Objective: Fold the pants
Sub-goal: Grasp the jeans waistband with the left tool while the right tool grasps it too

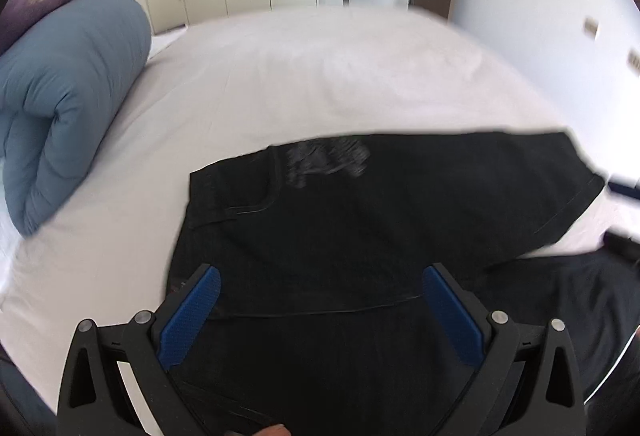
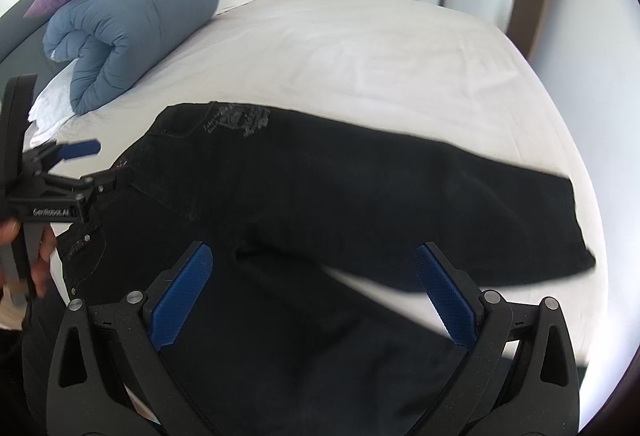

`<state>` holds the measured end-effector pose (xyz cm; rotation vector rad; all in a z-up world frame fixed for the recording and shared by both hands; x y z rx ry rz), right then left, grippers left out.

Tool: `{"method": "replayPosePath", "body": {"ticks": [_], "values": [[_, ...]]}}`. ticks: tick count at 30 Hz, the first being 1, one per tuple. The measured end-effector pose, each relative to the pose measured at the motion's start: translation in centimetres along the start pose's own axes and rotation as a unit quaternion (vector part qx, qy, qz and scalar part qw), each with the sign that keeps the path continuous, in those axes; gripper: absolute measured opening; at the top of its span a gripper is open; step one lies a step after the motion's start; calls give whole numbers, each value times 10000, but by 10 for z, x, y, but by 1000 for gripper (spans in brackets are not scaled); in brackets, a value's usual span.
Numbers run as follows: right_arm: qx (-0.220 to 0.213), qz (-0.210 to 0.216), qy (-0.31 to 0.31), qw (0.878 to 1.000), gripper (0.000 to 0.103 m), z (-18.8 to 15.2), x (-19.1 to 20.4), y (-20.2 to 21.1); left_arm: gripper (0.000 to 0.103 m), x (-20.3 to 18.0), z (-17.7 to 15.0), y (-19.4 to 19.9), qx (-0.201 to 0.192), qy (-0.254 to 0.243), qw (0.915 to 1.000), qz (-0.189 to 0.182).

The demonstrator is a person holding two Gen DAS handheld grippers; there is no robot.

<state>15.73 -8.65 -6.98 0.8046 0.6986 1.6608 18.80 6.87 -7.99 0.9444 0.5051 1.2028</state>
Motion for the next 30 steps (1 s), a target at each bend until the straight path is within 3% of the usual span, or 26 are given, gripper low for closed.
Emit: {"method": "replayPosePath", "body": {"ticks": [3,7,11,13,15,18,24,28,30], "values": [[121,379,272,9988,103,32,0,-25,103,28,27,-23,-10,-118,9997,-207],[289,896,725,9929,103,65,5,-57,103,56,71,-56,8,-1015,9948,-98],[442,1366,1153,9829,99,83,11,-85,103,73,101,-101,358,-1804,9821,-396],[601,1444,1316,9789,86,89,12,-102,103,72,101,-123,671,-2117,9721,-751],[823,1536,1382,9749,80,94,11,-119,100,70,97,-141,921,-2332,9621,-1071],[967,1635,1499,9703,77,91,11,-132,100,76,90,-167,1272,-2495,9525,-1195],[1139,1832,1591,9634,77,78,14,-145,92,99,88,-202,1568,-2024,9518,-1689],[1163,1868,1641,9616,75,80,21,-162,83,100,78,-221,1714,-1870,9504,-1800],[1191,1891,1647,9607,70,84,22,-167,69,99,77,-219,1709,-1811,9491,-1927]]}}
Point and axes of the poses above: each gripper's, at about its wrist camera, not at the fingertips, and y roughly against the way its jaws point, x to its left, z to its top, the point moved 7 cm from there along -y, roughly the way its jaws point, and after that the axes turned 10 degrees about -y, right-handed, at the moved point
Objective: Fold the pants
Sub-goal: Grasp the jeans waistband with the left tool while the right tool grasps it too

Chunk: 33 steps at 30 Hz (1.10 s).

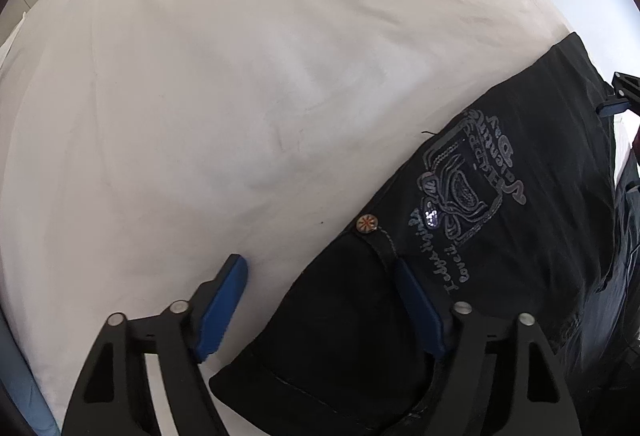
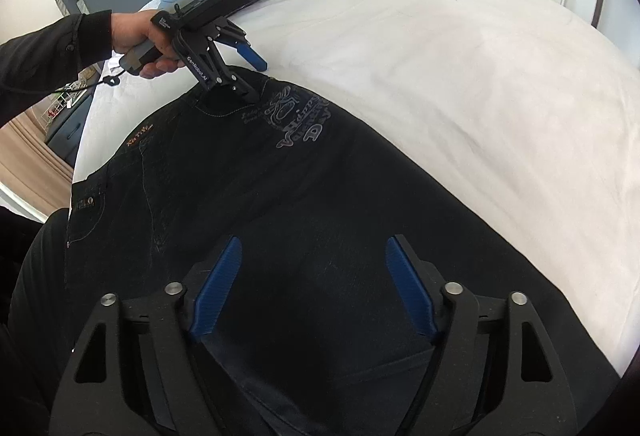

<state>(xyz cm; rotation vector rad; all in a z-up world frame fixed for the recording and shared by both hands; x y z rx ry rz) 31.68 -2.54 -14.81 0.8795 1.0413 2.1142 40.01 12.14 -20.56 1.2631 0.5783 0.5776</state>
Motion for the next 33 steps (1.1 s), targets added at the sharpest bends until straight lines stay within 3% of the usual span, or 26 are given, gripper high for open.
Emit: {"method": "replayPosePath", "body": {"ticks": [1,2,3,5,11,15,21,24,25,27,28,33], "values": [[8,-8,13,10000,69,3,-1,0,51,-2,0,2,-14,-10,10000,-59],[11,-25,31,10000,68,6,-2,0,27,-4,-1,4,-31,-38,10000,-55],[15,-10,50,10000,67,10,-2,0,17,-5,-2,6,-21,-74,9999,67],[26,3,102,9999,63,18,-3,-4,9,-8,-5,14,-110,-123,9994,292],[83,-96,400,9991,60,48,0,-14,5,-31,-21,54,-678,-476,9927,881],[206,-216,721,9970,58,64,6,-22,5,-75,-30,80,-1075,-724,9842,1208],[515,-318,1067,9924,56,76,9,-43,6,-87,-50,98,-1262,-896,9771,1458],[779,-395,1223,9887,42,78,11,-56,6,-89,-51,97,-1285,-830,9777,1438],[840,-443,1283,9872,31,77,11,-59,6,-88,-49,96,-1296,-806,9778,1437],[911,-529,1347,9853,25,74,12,-64,6,-89,-47,95,-1318,-785,9777,1431],[910,-554,1362,9849,16,73,13,-64,6,-91,-47,95,-1328,-767,9778,1428],[678,-732,1455,9843,4,69,24,-52,6,-96,-56,97,-1360,-696,9776,1445]]}}
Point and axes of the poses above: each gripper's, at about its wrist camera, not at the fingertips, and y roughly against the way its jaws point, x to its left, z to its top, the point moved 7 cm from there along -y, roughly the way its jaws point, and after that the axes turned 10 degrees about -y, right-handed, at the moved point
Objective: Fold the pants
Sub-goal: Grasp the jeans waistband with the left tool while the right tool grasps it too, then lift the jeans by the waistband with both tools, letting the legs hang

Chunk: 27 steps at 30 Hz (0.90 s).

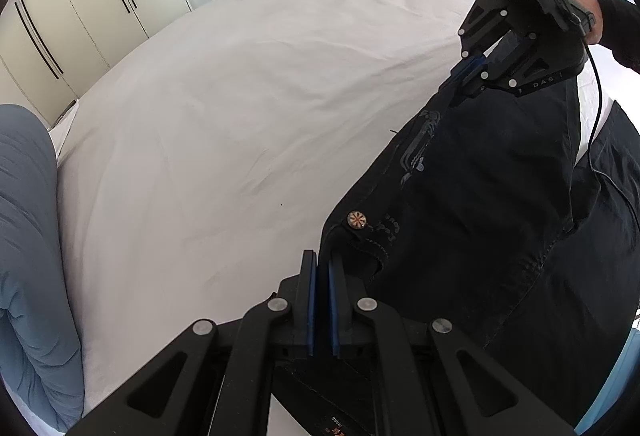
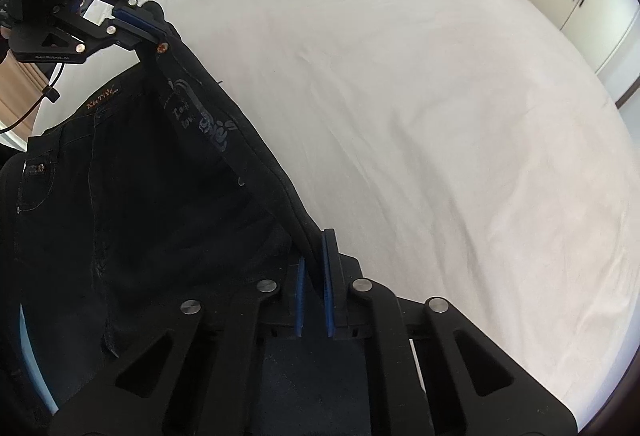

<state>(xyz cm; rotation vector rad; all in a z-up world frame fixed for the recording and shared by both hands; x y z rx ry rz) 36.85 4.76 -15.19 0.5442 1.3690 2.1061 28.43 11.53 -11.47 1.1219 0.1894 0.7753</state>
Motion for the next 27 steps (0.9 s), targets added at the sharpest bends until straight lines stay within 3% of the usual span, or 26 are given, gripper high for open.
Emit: {"method": "replayPosePath", "body": {"ticks": [7,12,16,21,24,27], "values": [[-191,-561,825,9948,2,-18,47,25,6,-21,-19,19,71,-229,9995,187],[91,-876,1903,9778,2,-64,104,36,6,-72,-39,41,114,-918,9952,312],[201,-1318,2892,9480,2,-110,155,45,6,-117,-60,55,239,-1484,9877,434],[267,-2046,4383,8748,2,-162,215,37,6,-170,-92,69,411,-2173,9731,650],[298,-2077,4742,8550,2,-189,238,39,6,-198,-110,77,492,-2546,9629,742],[326,-2061,4852,8491,2,-208,255,40,6,-223,-125,82,545,-2806,9552,770]]}}
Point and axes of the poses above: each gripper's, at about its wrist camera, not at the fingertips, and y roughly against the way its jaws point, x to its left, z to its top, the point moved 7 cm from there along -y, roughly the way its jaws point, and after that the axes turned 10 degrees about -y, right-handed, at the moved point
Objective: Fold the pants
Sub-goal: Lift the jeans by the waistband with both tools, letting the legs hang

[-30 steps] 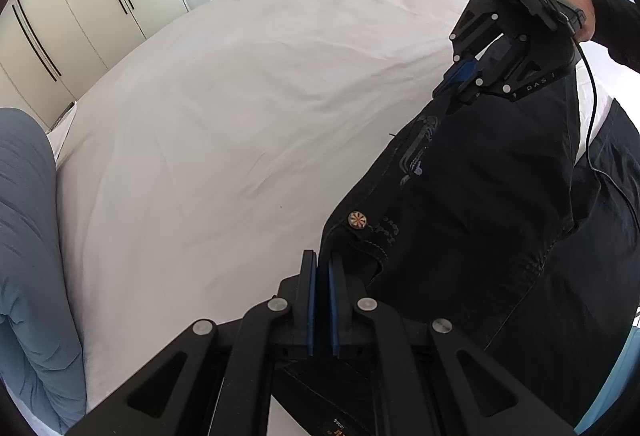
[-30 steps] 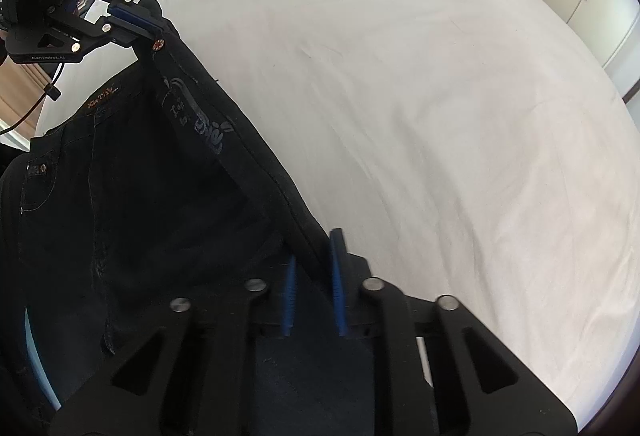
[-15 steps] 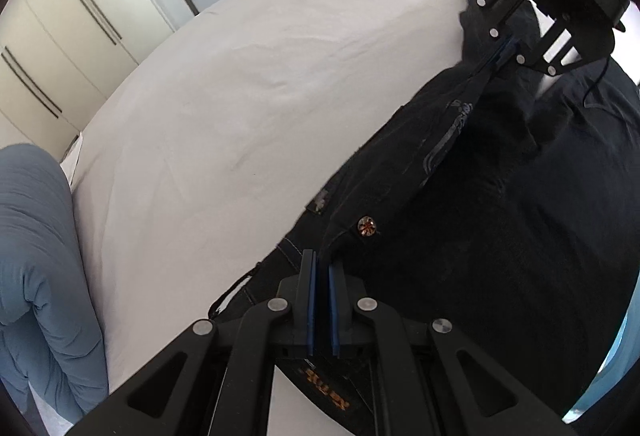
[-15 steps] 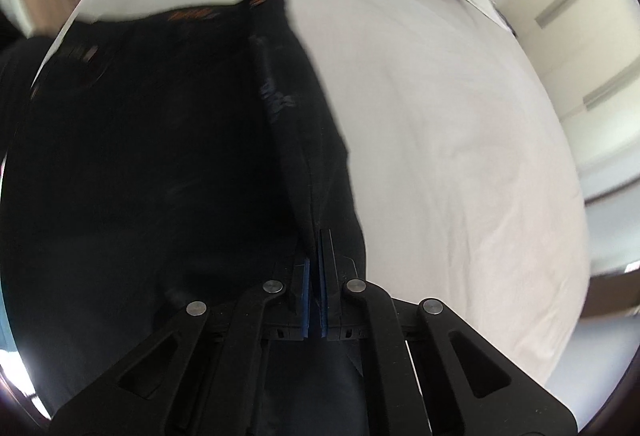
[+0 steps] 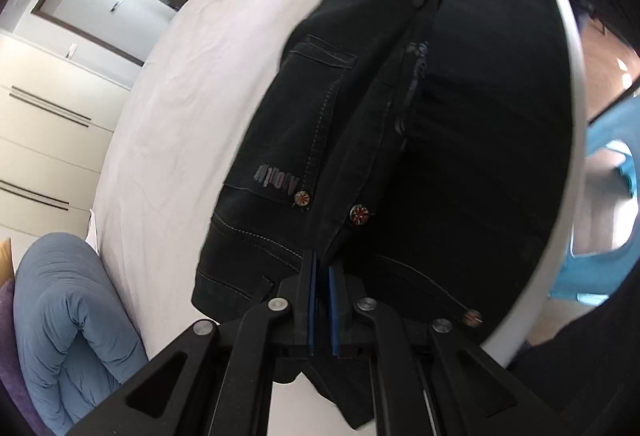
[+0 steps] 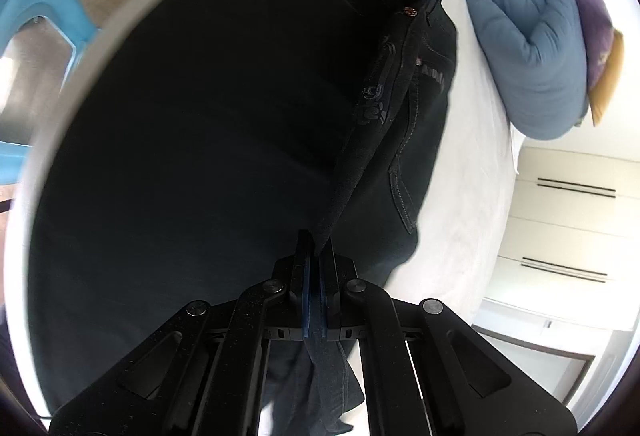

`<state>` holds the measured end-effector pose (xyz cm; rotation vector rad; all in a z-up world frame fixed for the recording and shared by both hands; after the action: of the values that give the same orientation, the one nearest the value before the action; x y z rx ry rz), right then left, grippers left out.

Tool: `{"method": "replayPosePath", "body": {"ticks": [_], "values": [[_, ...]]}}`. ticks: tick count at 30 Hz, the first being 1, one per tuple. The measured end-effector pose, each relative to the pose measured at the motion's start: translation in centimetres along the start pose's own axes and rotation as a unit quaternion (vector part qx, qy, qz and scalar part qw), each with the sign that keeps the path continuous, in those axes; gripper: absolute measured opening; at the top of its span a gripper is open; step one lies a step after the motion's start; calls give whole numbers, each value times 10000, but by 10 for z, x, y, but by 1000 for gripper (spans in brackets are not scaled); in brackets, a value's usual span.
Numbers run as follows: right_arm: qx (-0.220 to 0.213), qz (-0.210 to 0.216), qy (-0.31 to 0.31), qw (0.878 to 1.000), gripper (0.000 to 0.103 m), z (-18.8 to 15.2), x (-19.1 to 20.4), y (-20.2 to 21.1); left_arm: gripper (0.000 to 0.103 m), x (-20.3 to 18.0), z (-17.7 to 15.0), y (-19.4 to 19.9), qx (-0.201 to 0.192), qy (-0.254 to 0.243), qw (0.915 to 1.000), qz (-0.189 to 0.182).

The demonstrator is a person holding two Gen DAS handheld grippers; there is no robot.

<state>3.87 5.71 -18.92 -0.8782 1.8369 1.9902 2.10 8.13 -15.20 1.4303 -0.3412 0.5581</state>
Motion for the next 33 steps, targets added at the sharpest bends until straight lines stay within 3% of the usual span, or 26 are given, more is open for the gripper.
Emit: {"method": "replayPosePath", "body": {"ticks": [4,11,15,33], "values": [[2,35,-137,9999,2,-8,13,17,6,-21,-5,-1,103,-35,9999,43],[-57,230,-325,9992,2,18,44,25,6,-41,-20,4,131,372,9992,50],[-40,335,-271,9991,2,4,32,23,6,-58,-26,2,231,282,9992,144],[105,284,-640,9975,2,34,59,33,6,-64,-41,-7,357,414,9984,174]]}}
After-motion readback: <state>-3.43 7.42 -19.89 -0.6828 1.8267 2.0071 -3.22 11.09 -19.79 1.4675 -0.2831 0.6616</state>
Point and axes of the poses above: each gripper's, at about its wrist camera, not at the fingertips, and y roughly against the way its jaws point, x to its left, z to its top, the point moved 7 cm from there along -y, roughly the way its jaws point, and after that the axes turned 10 degrees about -y, right-handed, at the moved point
